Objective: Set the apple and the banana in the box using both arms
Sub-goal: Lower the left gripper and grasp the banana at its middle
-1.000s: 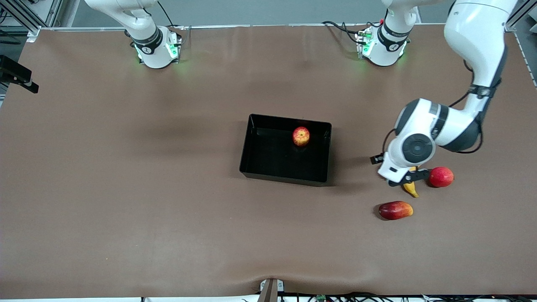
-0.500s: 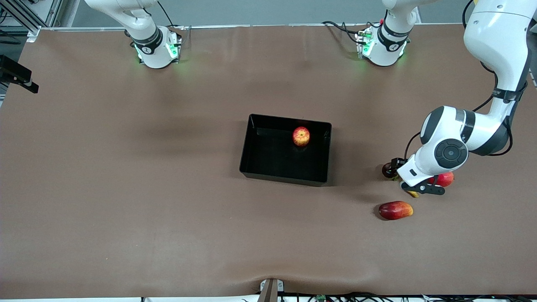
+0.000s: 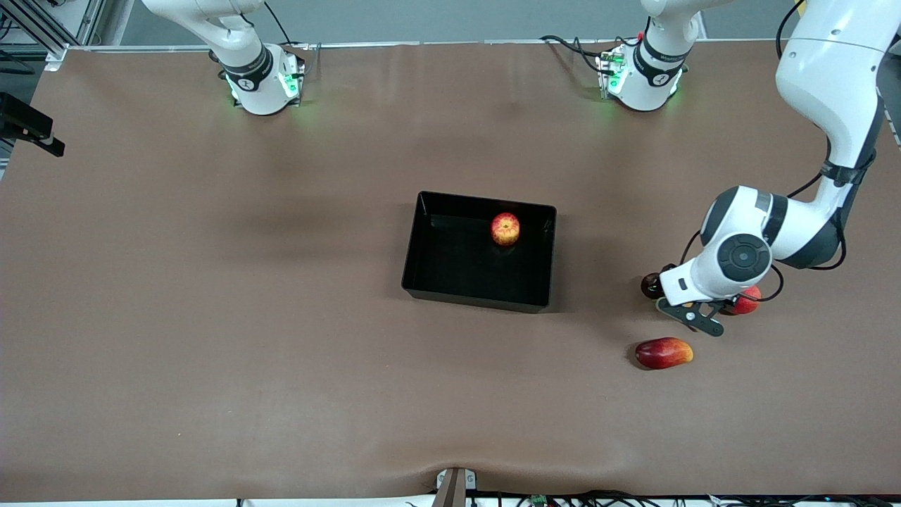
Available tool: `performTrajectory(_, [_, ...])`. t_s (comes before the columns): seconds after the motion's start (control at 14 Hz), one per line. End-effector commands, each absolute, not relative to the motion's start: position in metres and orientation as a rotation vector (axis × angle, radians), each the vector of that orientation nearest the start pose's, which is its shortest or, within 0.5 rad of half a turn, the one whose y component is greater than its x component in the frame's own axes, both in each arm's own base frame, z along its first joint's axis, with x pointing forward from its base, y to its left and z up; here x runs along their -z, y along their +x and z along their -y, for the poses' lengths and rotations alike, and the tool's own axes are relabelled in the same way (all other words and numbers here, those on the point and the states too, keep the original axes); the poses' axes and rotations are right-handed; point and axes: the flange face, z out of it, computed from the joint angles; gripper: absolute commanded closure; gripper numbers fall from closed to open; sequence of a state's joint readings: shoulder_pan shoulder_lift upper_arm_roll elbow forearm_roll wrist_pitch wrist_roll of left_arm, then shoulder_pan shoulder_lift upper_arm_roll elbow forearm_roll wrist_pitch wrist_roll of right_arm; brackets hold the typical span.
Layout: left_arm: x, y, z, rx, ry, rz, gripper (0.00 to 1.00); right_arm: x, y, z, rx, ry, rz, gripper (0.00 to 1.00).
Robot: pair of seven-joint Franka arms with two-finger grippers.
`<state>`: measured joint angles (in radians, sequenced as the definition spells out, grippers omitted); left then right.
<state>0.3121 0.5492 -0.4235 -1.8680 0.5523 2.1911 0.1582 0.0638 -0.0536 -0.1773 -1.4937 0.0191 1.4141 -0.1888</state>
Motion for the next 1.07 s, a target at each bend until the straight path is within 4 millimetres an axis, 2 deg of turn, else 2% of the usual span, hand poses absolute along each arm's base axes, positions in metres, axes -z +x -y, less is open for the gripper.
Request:
performTrajectory(0.0, [-0.223, 0.620, 0.015, -0.206, -2.793, -0.939, 0.00, -0.679, 0.520, 0.062, -0.025, -3.102, 0.119, 0.00])
performTrajectory(0.5, [-0.199, 0.603, 0.017, -0.248, -2.755, -1.009, 0.00, -0.679, 0.520, 0.063, -0.026, -3.103, 0.114, 0.00])
performTrajectory(0.71, [-0.181, 0.599, 0.005, -0.229, -2.771, -1.015, 0.09, -0.678, 0.520, 0.063, -0.028, -3.103, 0.116, 0.00])
performTrajectory(0.79, [-0.178, 0.598, 0.004, -0.220, -2.778, -1.016, 0.19, -0.679, 0.520, 0.063, -0.026, -3.103, 0.118, 0.00])
performTrajectory(0.86, [-0.177, 0.598, 0.004, -0.222, -2.778, -1.017, 0.39, -0.678, 0.521, 0.063, -0.026, -3.104, 0.114, 0.00])
performTrajectory(1.0, [-0.179, 0.597, 0.005, -0.221, -2.776, -1.017, 0.97, -0.679, 0.520, 0.063, -0.026, -3.103, 0.118, 0.00])
